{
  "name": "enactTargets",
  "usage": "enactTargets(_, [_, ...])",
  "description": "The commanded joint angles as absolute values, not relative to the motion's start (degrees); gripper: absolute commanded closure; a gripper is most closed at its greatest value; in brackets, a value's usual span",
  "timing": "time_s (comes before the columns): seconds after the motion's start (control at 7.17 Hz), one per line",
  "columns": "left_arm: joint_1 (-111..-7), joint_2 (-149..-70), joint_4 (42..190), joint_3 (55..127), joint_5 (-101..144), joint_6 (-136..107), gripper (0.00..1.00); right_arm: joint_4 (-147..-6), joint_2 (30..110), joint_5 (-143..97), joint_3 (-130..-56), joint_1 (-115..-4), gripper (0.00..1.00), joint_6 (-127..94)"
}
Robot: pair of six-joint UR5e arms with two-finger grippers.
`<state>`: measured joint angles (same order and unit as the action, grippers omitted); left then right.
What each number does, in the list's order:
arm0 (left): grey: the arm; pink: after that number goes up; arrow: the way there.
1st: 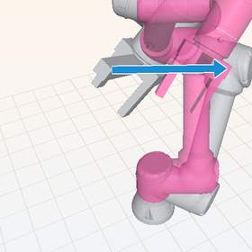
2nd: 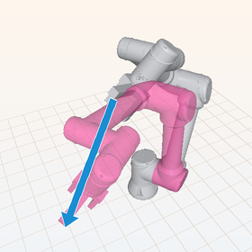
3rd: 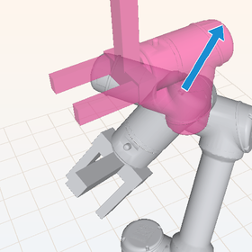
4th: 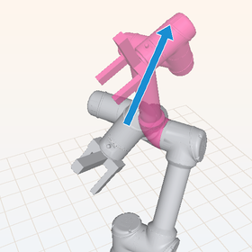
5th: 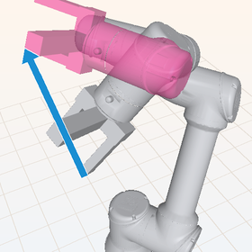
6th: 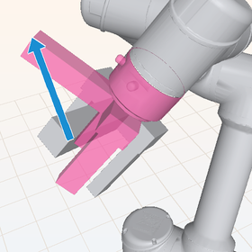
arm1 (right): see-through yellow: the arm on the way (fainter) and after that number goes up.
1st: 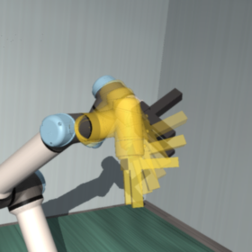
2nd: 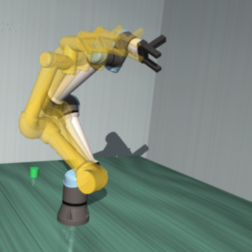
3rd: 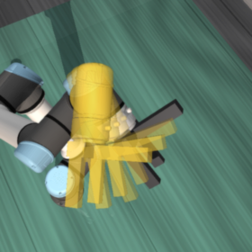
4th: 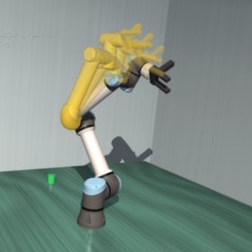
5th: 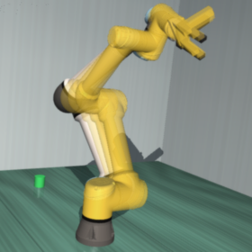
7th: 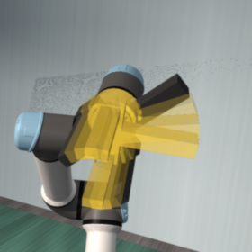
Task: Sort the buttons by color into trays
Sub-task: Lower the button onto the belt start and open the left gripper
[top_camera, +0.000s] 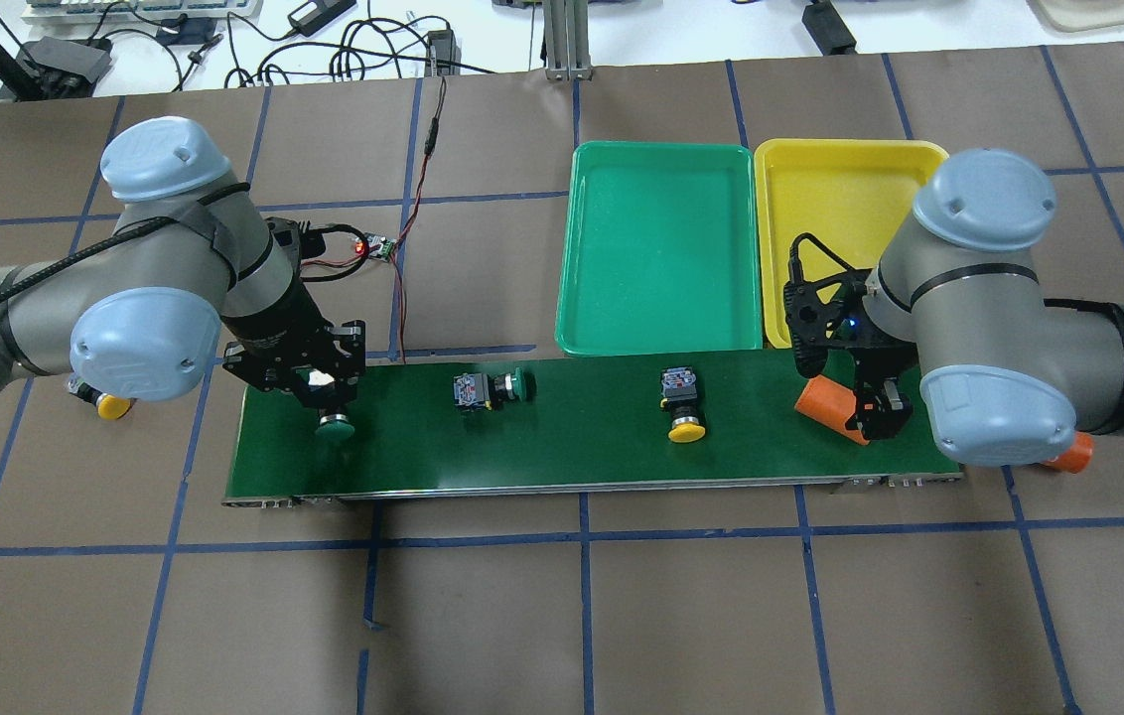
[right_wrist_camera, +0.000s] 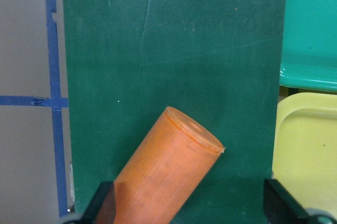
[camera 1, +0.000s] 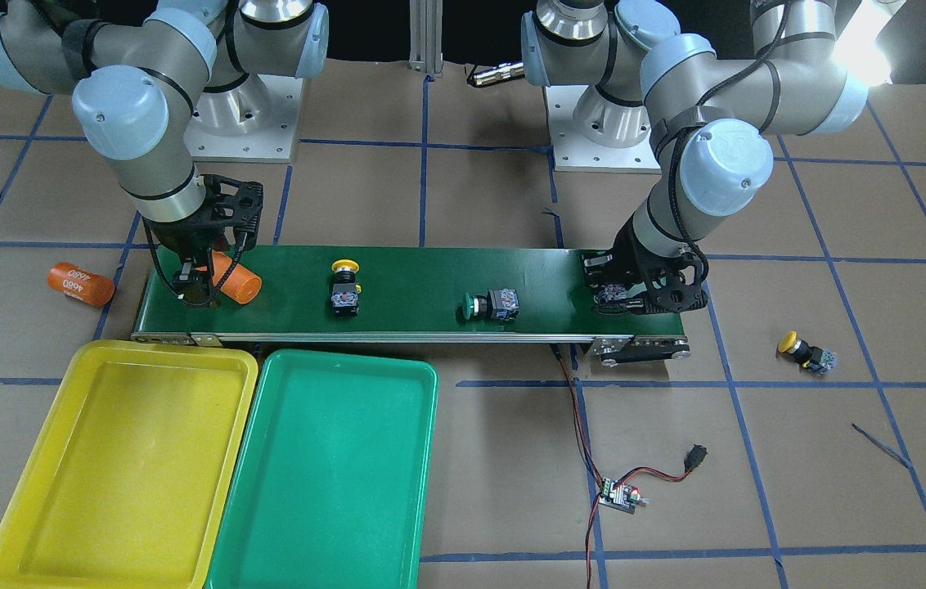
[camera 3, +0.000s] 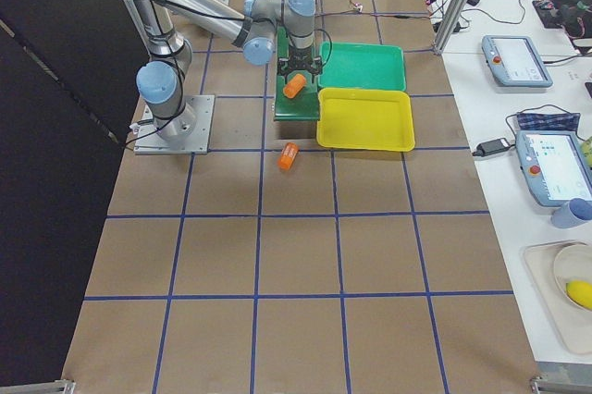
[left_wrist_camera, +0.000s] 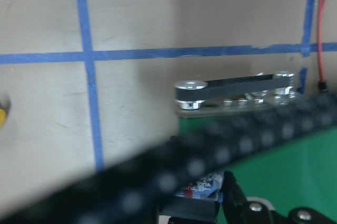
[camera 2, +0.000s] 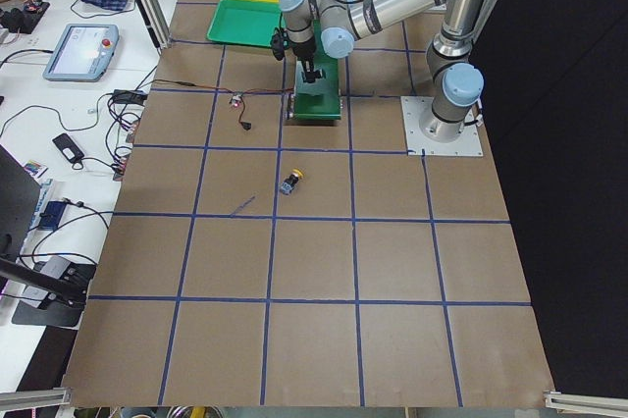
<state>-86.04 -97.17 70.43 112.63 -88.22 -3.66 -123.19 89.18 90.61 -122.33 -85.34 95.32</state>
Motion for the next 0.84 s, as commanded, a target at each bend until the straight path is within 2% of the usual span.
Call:
enactTargets(0.0, [-86.31,-98.09,68.04,112.76,-88.15,-4.22,0.00,-123.40,89.12,90.62,-121.91,-85.25,0.00,89.16])
enactTargets(0.28, [-84.65,-96.17,68.02,110.15,-88.33,-2.56,0.00,-123.75,89.21,90.35,-121.55,-85.25,0.00,81.78])
enactTargets(0.7, [-68.53,-100.97,71.81,103.37,-91.03,15.49,0.00,-124.02,89.30,90.79,-119.46,-85.25,0.00,58.89])
